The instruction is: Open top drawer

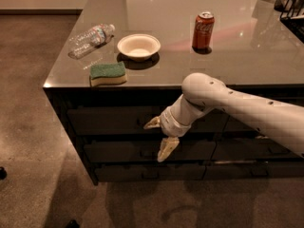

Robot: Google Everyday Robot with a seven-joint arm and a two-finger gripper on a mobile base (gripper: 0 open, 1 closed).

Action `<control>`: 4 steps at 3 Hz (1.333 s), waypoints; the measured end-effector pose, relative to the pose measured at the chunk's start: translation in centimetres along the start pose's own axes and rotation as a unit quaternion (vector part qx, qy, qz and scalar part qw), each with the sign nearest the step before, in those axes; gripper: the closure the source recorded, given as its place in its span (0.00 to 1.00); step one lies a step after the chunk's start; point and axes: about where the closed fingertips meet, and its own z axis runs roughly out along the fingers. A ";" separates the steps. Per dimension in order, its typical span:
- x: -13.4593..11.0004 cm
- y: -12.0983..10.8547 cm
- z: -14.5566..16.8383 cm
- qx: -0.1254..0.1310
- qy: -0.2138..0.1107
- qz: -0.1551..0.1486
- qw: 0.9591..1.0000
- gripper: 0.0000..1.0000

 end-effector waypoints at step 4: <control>3.4 -3.9 0.0 0.021 0.040 0.028 0.999 0.25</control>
Offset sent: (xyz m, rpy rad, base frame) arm 0.0445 -0.0133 0.0029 -0.0260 -0.0403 -0.0690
